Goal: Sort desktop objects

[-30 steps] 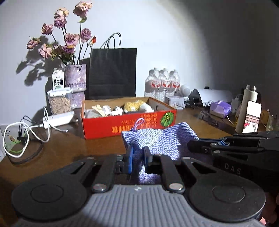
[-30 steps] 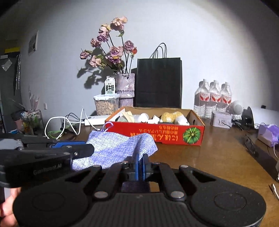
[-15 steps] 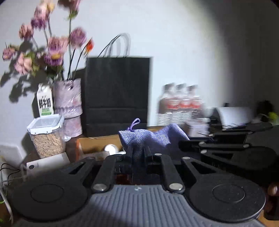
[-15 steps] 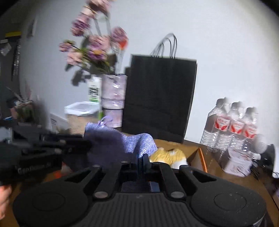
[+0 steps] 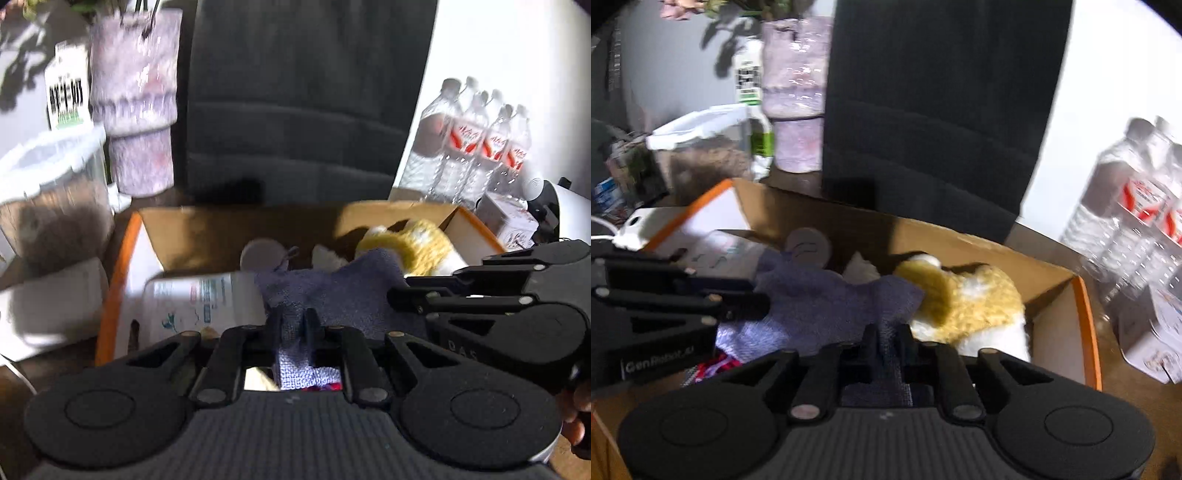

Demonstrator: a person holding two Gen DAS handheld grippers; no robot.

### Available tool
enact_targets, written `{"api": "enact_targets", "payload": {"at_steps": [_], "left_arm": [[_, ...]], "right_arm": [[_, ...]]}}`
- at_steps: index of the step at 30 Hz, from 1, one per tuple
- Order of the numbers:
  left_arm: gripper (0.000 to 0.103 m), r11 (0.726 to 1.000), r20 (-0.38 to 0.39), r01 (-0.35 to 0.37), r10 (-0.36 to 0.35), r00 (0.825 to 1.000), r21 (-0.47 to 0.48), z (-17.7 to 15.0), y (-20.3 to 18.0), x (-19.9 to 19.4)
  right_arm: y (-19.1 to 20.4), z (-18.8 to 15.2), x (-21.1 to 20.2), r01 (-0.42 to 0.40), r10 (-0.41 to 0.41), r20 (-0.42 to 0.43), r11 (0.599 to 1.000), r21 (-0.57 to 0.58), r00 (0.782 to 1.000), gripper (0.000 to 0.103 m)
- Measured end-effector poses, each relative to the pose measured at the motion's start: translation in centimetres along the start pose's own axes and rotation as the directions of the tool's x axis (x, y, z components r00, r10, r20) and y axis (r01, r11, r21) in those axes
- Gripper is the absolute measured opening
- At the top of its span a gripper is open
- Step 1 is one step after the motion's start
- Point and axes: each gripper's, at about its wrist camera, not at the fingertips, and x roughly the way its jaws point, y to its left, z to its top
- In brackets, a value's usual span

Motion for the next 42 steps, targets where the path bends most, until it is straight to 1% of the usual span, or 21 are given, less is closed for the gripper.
{"api": "enact_targets", "payload": {"at_steps": [5,8,11,12,14,15,17,18,20,21,23,24,25,27,29,31,33,36,38,40,42], "left_arm": [[0.016,0.999,-0.059,0.044,-0.044,0.997,0.006,0.1,0.6,0.5],[0.016,0.997,-0.08,0.065,-0.062,0.995,0.029,-0.1,0.5,0.2],[0.017,0.995,-0.096,0.076,-0.07,0.993,0.069,-0.6,0.1,-0.6],[0.017,0.994,-0.099,0.075,-0.067,0.993,0.079,-0.8,0.0,-0.9],[0.02,0.992,-0.108,0.08,-0.07,0.992,0.094,-1.0,-0.2,-1.3],[0.023,0.992,-0.109,0.083,-0.073,0.991,0.096,-1.0,-0.3,-1.4],[0.025,0.994,-0.111,0.076,-0.066,0.992,0.083,-1.0,-0.4,-1.9],[0.03,0.994,-0.11,0.076,-0.068,0.992,0.075,-0.9,-0.4,-2.3],[0.036,0.995,-0.092,0.075,-0.069,0.993,0.064,-0.7,-0.6,-3.5],[0.045,0.995,-0.081,0.07,-0.065,0.995,0.066,-0.7,-0.7,-4.2],[0.061,0.996,-0.044,0.001,0.003,0.999,0.087,-0.6,-1.0,-5.8],[0.065,0.995,-0.018,-0.021,0.023,1.0,0.102,-0.6,-1.1,-6.9],[0.066,0.993,0.005,-0.029,0.029,1.0,0.117,-0.8,-1.2,-8.1],[0.086,0.993,0.055,-0.02,0.013,0.998,0.12,-1.6,-1.0,-10.5],[0.094,0.994,0.106,-0.026,0.015,0.994,0.103,-2.7,-0.8,-12.6],[0.096,0.992,0.129,-0.053,0.038,0.991,0.115,-3.8,-1.0,-14.1],[0.103,0.985,0.158,-0.074,0.05,0.986,0.153,-5.5,-1.4,-15.7],[0.103,0.972,0.218,-0.104,0.056,0.974,0.212,-8.6,-2.0,-18.0],[0.103,0.967,0.223,-0.115,0.063,0.973,0.227,-11.0,-2.3,-19.4],[0.103,0.969,0.23,-0.108,0.055,0.972,0.224,-13.3,-2.5,-20.6],[0.103,0.975,0.244,-0.067,0.014,0.97,0.211,-16.2,-2.3,-22.2]], "right_arm": [[0.6,-0.5,-1.0,0.046,-0.046,-0.017,0.998,0.038,0.999,0.019],[1.3,-1.3,-1.7,0.091,-0.089,-0.028,0.995,0.048,0.996,0.026],[1.4,-1.8,-2.5,0.086,-0.083,-0.044,0.993,0.079,0.996,0.027],[1.4,-2.0,-2.8,0.088,-0.084,-0.046,0.992,0.091,0.995,0.03],[1.6,-2.3,-3.5,0.093,-0.09,-0.027,0.989,0.111,0.996,0.047],[1.7,-2.3,-4.0,0.101,-0.101,-0.008,0.989,0.111,0.995,0.06],[2.1,-2.3,-5.5,0.137,-0.14,0.031,0.986,0.096,0.99,0.065],[2.2,-2.1,-6.2,0.158,-0.162,0.04,0.984,0.085,0.986,0.067],[2.2,-1.7,-7.8,0.184,-0.188,0.051,0.98,0.077,0.981,0.072],[2.1,-1.7,-8.5,0.192,-0.196,0.056,0.978,0.083,0.979,0.075],[1.9,-1.9,-10.0,0.189,-0.197,0.067,0.975,0.114,0.978,0.081],[1.8,-2.1,-10.7,0.173,-0.184,0.073,0.976,0.131,0.98,0.082],[1.8,-2.6,-11.6,0.161,-0.175,0.083,0.976,0.15,0.981,0.083],[2.3,-3.5,-12.8,0.154,-0.172,0.1,0.974,0.165,0.98,0.085],[3.3,-4.9,-14.1,0.152,-0.171,0.125,0.977,0.151,0.977,0.086],[4.5,-6.3,-15.0,0.163,-0.182,0.148,0.978,0.13,0.972,0.086],[5.7,-7.9,-15.9,0.203,-0.219,0.177,0.974,0.104,0.96,0.086],[7.2,-11.1,-18.3,0.233,-0.251,0.219,0.967,0.103,0.943,0.086],[8.2,-13.8,-20.3,0.215,-0.239,0.24,0.969,0.122,0.941,0.087],[9.1,-16.4,-22.2,0.185,-0.215,0.268,0.974,0.132,0.939,0.092],[9.9,-19.4,-23.8,0.131,-0.161,0.296,0.984,0.117,0.941,0.095]]}}
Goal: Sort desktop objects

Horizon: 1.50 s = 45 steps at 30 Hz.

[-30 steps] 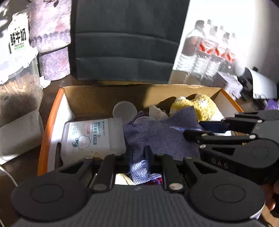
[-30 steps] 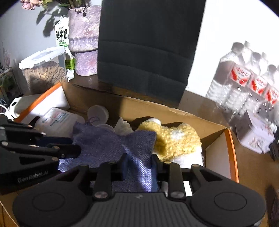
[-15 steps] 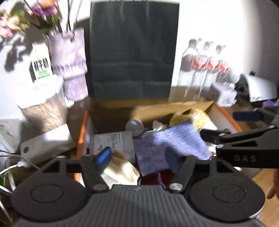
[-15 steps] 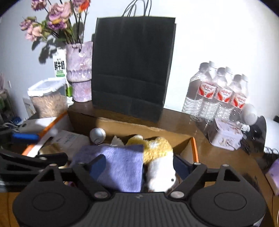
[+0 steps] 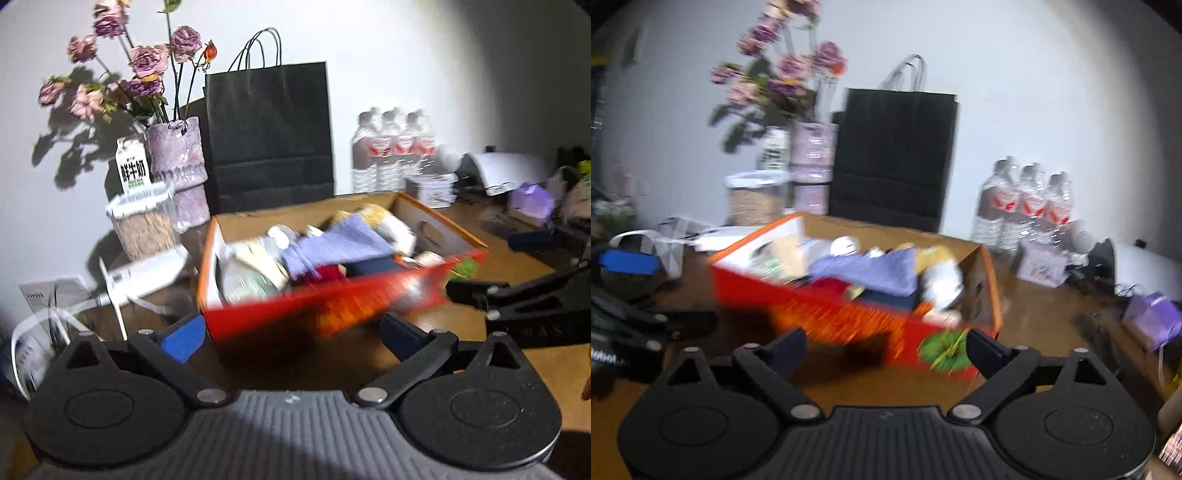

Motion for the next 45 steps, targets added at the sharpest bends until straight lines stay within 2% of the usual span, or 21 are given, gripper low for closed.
{"api": "enact_targets", "payload": {"at_steps": [3,6,7,10,12,16,21,23,28,30,36,40,45], "left_arm": [[0.103,0.997,0.027,0.072,-0.071,0.997,-0.032,-3.6,-0.2,-2.7],[0.103,0.991,0.047,0.089,-0.085,0.995,-0.095,-6.5,-0.4,-5.0],[0.103,0.99,0.045,0.077,-0.072,0.996,-0.118,-7.3,-0.2,-5.6],[0.103,0.975,0.017,-0.059,0.064,0.998,-0.216,-9.5,0.1,-7.1],[0.103,0.97,0.014,-0.093,0.099,0.995,-0.226,-10.4,0.2,-7.7],[0.103,0.976,-0.016,-0.118,0.117,0.993,-0.181,-10.2,0.0,-7.0],[0.103,0.984,-0.001,-0.097,0.098,0.995,-0.151,-9.3,-0.3,-4.2],[0.103,0.983,-0.031,-0.1,0.097,0.995,-0.156,-8.7,-0.2,-2.6],[0.103,0.982,-0.061,-0.069,0.059,0.996,-0.178,-7.4,0.3,0.5],[0.103,0.981,-0.077,-0.086,0.073,0.994,-0.173,-7.0,0.3,1.6],[0.103,0.978,-0.096,-0.087,0.07,0.993,-0.189,-6.7,1.0,3.3],[0.103,0.973,-0.149,-0.065,0.032,0.988,-0.22,-6.9,1.7,4.6],[0.103,0.976,-0.148,-0.03,-0.003,0.989,-0.217,-6.9,2.0,4.9]], "right_arm": [[0.1,-3.1,-2.7,-0.049,0.049,-0.005,0.999,0.024,0.999,0.095],[0.3,-5.5,-4.9,-0.053,0.053,0.005,0.995,0.082,0.999,0.095],[0.6,-6.3,-5.6,-0.055,0.054,0.013,0.994,0.097,0.998,0.096],[1.4,-8.2,-6.9,-0.035,0.033,0.027,0.995,0.096,0.999,0.097],[1.5,-9.0,-7.0,-0.003,0.002,0.009,0.996,0.084,1.0,0.097],[1.5,-9.1,-6.0,0.016,-0.011,-0.044,0.994,0.112,0.999,0.097],[1.5,-8.3,-2.8,0.072,-0.053,-0.122,0.985,0.154,0.991,0.1],[1.8,-7.9,-1.3,0.088,-0.066,-0.143,0.984,0.154,0.987,0.1],[2.6,-6.7,0.9,0.088,-0.071,-0.121,0.986,0.14,0.99,0.102],[2.6,-6.3,1.8,0.083,-0.066,-0.125,0.988,0.134,0.99,0.102],[2.5,-5.7,4.0,0.08,-0.053,-0.172,0.985,0.155,0.984,0.103],[2.5,-5.7,5.0,0.078,-0.044,-0.212,0.985,0.151,0.976,0.103],[2.4,-5.7,5.0,0.078,-0.044,-0.214,0.985,0.155,0.976,0.103]]}}
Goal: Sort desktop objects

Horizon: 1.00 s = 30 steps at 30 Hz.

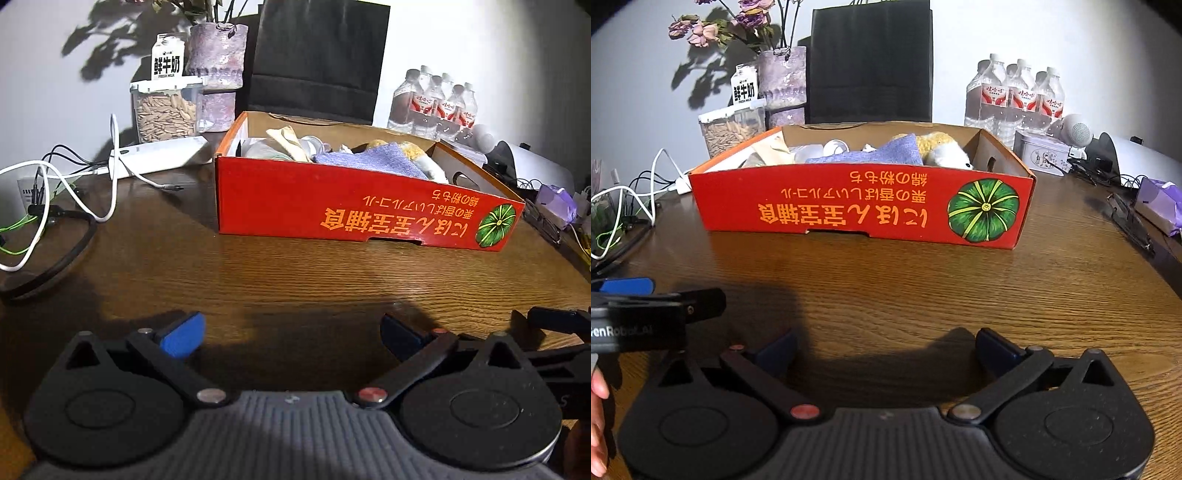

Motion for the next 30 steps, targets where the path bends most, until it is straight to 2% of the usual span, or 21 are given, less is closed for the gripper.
{"api": "enact_targets", "payload": {"at_steps": [4,10,30], "left_arm": [[0.103,1.0,-0.005,-0.009,0.009,1.0,0.008,0.03,0.22,0.03],[0.103,0.994,-0.03,-0.055,0.058,0.998,0.096,-0.23,-0.78,0.23],[0.103,0.995,-0.032,-0.068,0.07,0.997,0.077,-0.15,-0.58,0.3]], "right_arm": [[-0.07,-0.01,0.03,-0.004,0.004,0.0,1.0,0.002,1.0,0.103],[-0.07,0.15,0.09,0.002,-0.002,-0.001,1.0,0.002,1.0,0.103],[-0.14,0.46,0.5,-0.005,0.005,-0.001,1.0,-0.001,1.0,0.103]]}}
